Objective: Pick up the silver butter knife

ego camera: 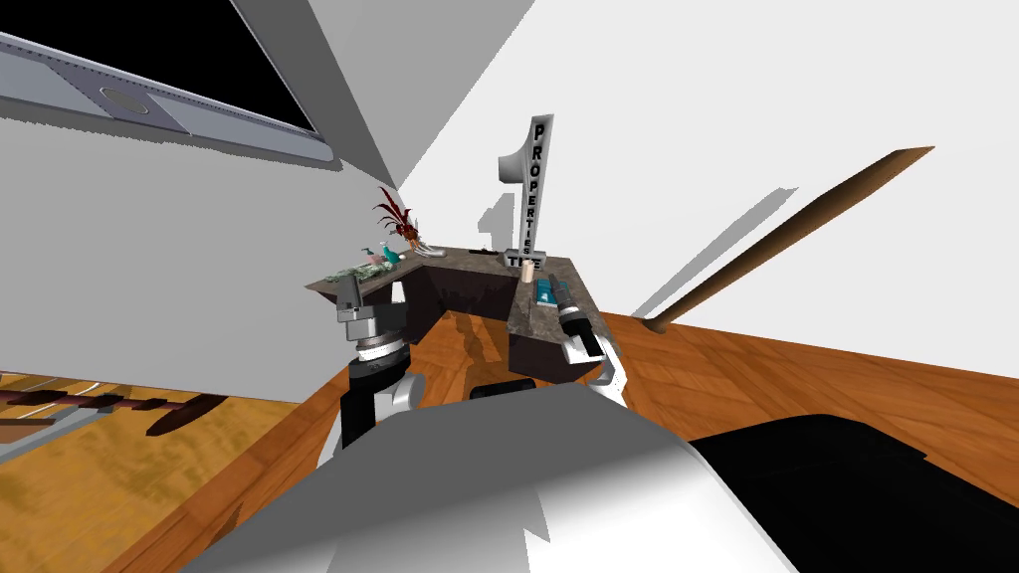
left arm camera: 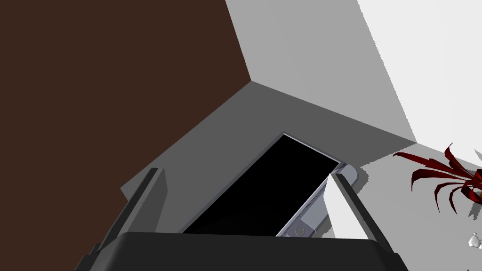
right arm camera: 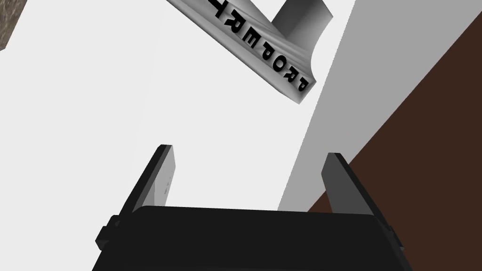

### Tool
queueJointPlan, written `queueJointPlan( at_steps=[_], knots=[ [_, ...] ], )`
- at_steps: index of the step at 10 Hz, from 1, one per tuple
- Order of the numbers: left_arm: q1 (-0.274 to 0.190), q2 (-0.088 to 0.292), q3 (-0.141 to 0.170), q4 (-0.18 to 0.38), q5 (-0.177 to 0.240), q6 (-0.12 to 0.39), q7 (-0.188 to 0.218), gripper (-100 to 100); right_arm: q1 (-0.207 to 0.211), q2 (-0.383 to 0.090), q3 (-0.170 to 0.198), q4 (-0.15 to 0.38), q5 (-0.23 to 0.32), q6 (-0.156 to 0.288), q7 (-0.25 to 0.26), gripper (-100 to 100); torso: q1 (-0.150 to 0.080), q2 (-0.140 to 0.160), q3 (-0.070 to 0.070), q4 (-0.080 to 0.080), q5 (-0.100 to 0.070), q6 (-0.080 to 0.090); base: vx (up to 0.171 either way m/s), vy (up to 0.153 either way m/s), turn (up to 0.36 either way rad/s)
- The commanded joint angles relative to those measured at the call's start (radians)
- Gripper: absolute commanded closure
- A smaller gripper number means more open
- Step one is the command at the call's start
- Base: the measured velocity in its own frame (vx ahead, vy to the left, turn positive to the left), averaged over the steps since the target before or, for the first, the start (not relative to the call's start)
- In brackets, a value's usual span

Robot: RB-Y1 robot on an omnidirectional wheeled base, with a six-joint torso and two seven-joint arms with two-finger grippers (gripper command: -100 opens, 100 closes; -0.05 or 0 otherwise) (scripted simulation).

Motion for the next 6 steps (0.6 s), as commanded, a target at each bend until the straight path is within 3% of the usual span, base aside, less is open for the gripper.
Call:
queueJointPlan(
  at_steps=[1,6],
  knots=[
    [0.0,0.0,0.0,0.0,0.0,0.0,0.0,0,-0.009,0.0,0.003,0.004,0.004,0.033,0.019,-100,0.0,0.0,0.0,0.0,0.0,0.0,0.01,0.013,-0.008],
    [0.0,0.0,0.0,0.0,0.0,0.0,0.0,0,-0.063,-0.004,0.012,0.058,0.021,0.165,0.119,-100,0.0,0.0,0.0,0.0,0.0,0.0,0.011,0.015,-0.013]
  ],
)
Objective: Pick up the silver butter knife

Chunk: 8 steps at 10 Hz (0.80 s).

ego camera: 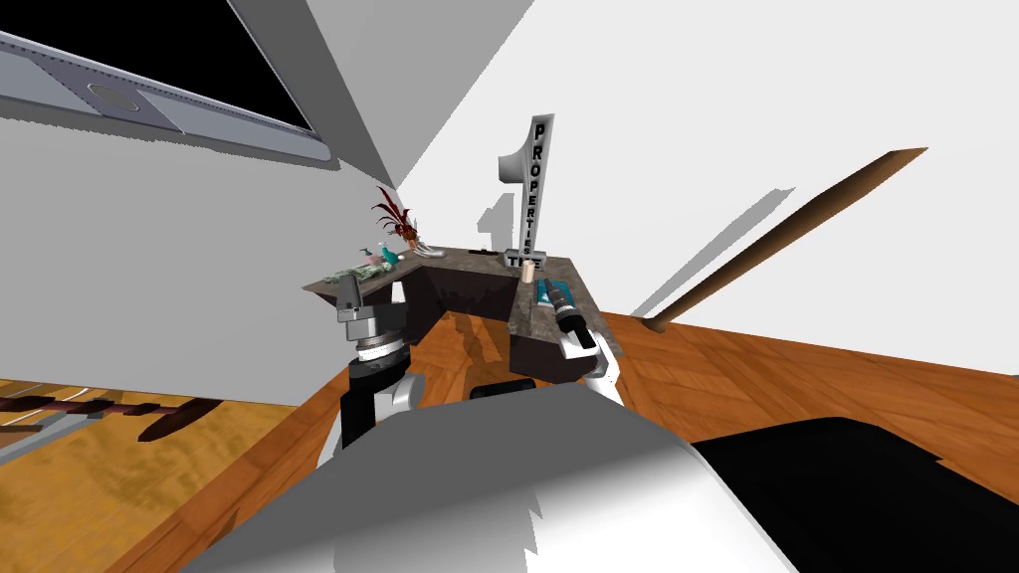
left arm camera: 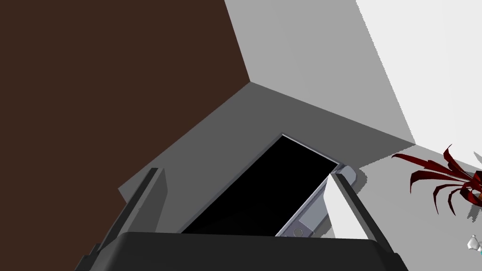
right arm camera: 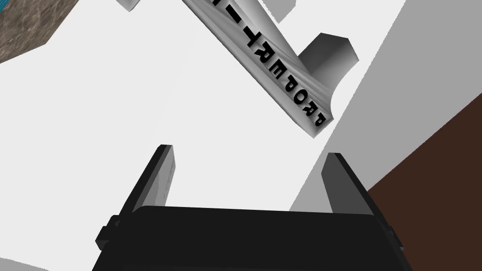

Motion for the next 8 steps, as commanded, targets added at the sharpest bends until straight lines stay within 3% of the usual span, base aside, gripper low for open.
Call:
queueJointPlan(
  at_steps=[1,8],
  knots=[
    [0.0,0.0,0.0,0.0,0.0,0.0,0.0,0,-0.008,0.004,0.005,0.001,0.006,0.04,0.021,-100,0.0,0.0,0.0,0.0,0.0,0.0,0.013,0.013,-0.01],
    [0.0,0.0,0.0,0.0,0.0,0.0,0.0,0,-0.085,0.007,0.018,0.087,0.029,0.224,0.157,-100,0.0,0.0,0.0,0.0,0.0,0.0,0.012,0.016,-0.013]
  ],
)
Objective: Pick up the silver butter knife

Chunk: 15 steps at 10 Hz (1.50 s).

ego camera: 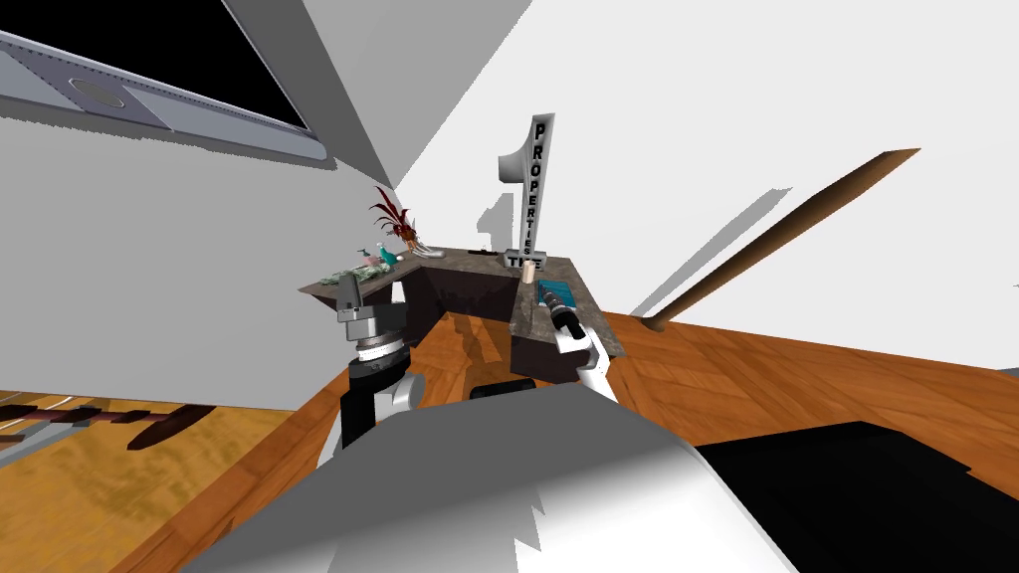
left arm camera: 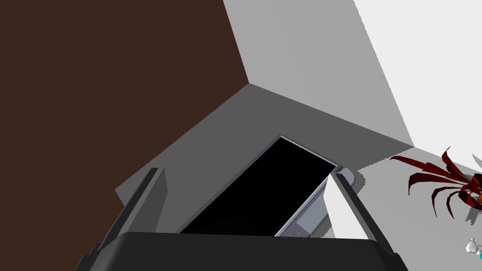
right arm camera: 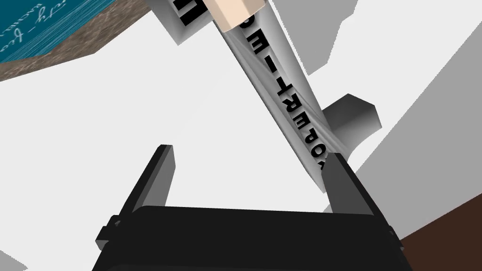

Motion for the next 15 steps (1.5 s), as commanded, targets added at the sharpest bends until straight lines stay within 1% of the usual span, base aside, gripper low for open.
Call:
queueJointPlan(
  at_steps=[1,2,3,4,5,6,7,8,9,10,11,12,13,14,15],
  knots=[
    [0.0,0.0,0.0,0.0,0.0,0.0,0.0,0,-0.012,0.0,0.0,0.018,0.002,0.034,0.019,-100,0.0,0.0,0.0,0.0,0.0,0.0,0.01,0.016,-0.014],
    [0.0,0.0,0.0,0.0,0.0,0.0,0.0,0,-0.032,0.002,0.003,0.041,0.007,0.073,0.052,-100,0.0,0.0,0.0,0.0,0.0,0.0,0.01,0.015,-0.022],
    [0.0,0.0,0.0,0.0,0.0,0.0,0.0,0,-0.032,0.002,0.003,0.041,0.007,0.083,0.052,-100,0.0,0.0,0.0,0.0,0.0,0.0,0.009,0.014,-0.005],
    [0.0,0.0,0.0,0.0,0.0,0.0,0.0,0,-0.051,0.005,0.006,0.066,0.013,0.126,0.086,-100,-0.001,0.0,0.0,0.0,0.0,0.0,0.012,0.015,-0.014],
    [0.0,0.0,0.0,0.0,0.0,0.0,0.0,0,-0.051,0.005,0.006,0.066,0.013,0.132,0.086,-100,0.0,0.0,0.0,0.0,0.0,0.0,0.01,0.014,-0.011],
    [0.0,0.0,0.0,0.0,0.0,0.0,0.0,0,-0.071,0.008,0.01,0.09,0.018,0.173,0.118,-100,-0.001,0.0,0.0,0.0,0.0,0.0,0.013,0.014,-0.021],
    [0.0,0.0,0.0,0.0,0.0,0.0,0.0,0,-0.09,0.011,0.013,0.114,0.024,0.204,0.149,-100,0.0,0.0,0.0,0.0,0.0,0.0,0.016,0.026,-0.023],
    [0.0,0.0,0.0,0.0,0.0,0.0,0.0,0,-0.09,0.011,0.013,0.114,0.024,0.228,0.15,-100,0.0,0.0,0.0,0.0,0.0,0.0,0.013,0.023,-0.007],
    [0.0,0.0,0.0,0.0,0.0,0.0,0.0,0,-0.109,0.014,0.016,0.139,0.029,0.259,0.182,-100,0.0,0.0,0.0,0.0,0.0,0.0,0.015,0.019,-0.016],
    [0.0,0.0,0.0,0.0,0.0,0.0,0.0,0,-0.109,0.014,0.016,0.139,0.029,0.274,0.182,-100,0.0,0.0,0.0,0.0,0.0,0.0,0.011,0.014,-0.007],
    [0.0,0.0,0.0,0.0,0.0,0.0,0.0,0,-0.127,0.017,0.019,0.162,0.034,0.31,0.212,-100,0.0,0.0,0.0,0.0,0.0,0.0,0.01,0.013,-0.016],
    [0.0,0.0,0.0,0.0,0.0,0.0,0.0,0,-0.127,0.017,0.019,0.162,0.034,0.319,0.212,-100,0.0,0.0,0.0,0.0,0.0,0.0,0.009,0.013,-0.007],
    [0.0,0.0,0.0,0.0,0.0,0.0,0.0,0,-0.145,0.02,0.022,0.186,0.039,0.356,0.241,-100,-0.001,0.0,0.0,0.0,0.0,0.0,0.011,0.017,-0.014],
    [0.0,0.0,0.0,0.0,0.0,0.0,0.0,0,-0.145,0.02,0.022,0.186,0.039,0.363,0.241,-100,0.0,0.0,0.0,0.0,0.0,0.0,0.009,0.014,-0.007],
    [0.0,0.0,0.0,0.0,0.0,0.0,0.0,0,-0.163,0.024,0.024,0.208,0.044,0.405,0.27,-100,-0.001,0.0,0.0,0.0,0.0,0.0,0.009,0.014,-0.017]
  ],
)
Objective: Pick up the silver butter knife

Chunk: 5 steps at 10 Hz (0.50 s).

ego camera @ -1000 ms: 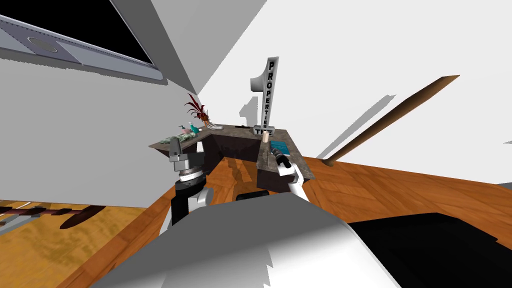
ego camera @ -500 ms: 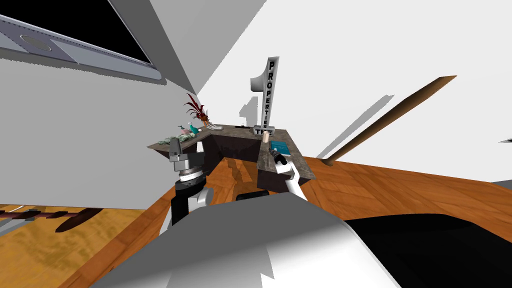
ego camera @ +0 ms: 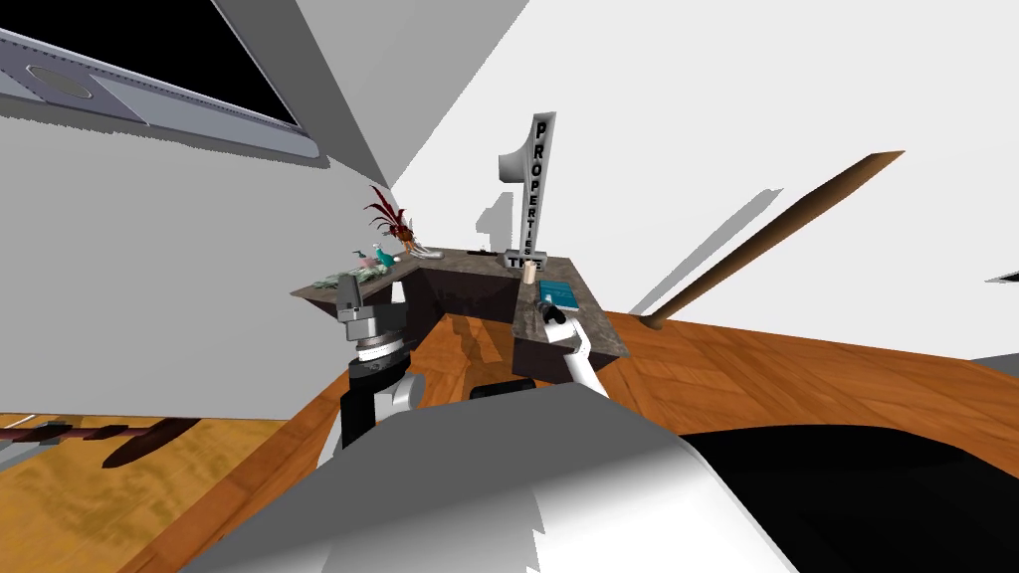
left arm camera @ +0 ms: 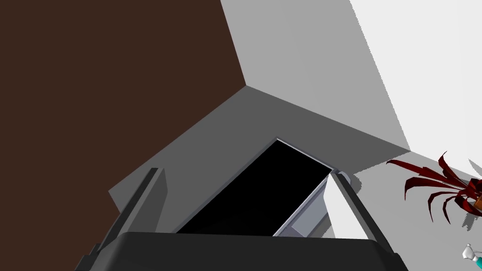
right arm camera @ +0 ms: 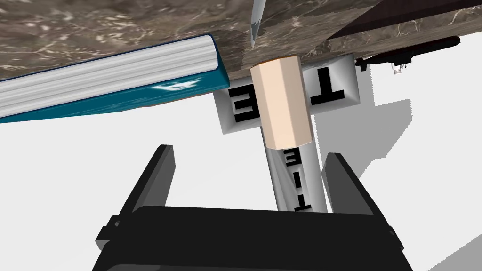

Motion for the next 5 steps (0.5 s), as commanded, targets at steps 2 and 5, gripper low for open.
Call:
queueJointPlan(
  at_steps=[2,5],
  knots=[
    [0.0,0.0,0.0,0.0,0.0,0.0,0.0,0,-0.024,0.005,0.004,0.032,0.006,0.065,0.044,-100,0.0,0.0,0.0,0.0,0.0,0.0,0.013,0.019,-0.015],
    [0.0,0.0,0.0,0.0,0.0,0.0,0.0,0,-0.054,0.014,0.009,0.072,0.015,0.14,0.094,-100,0.0,0.0,0.0,0.0,0.0,0.0,0.008,0.013,-0.01]
  ],
)
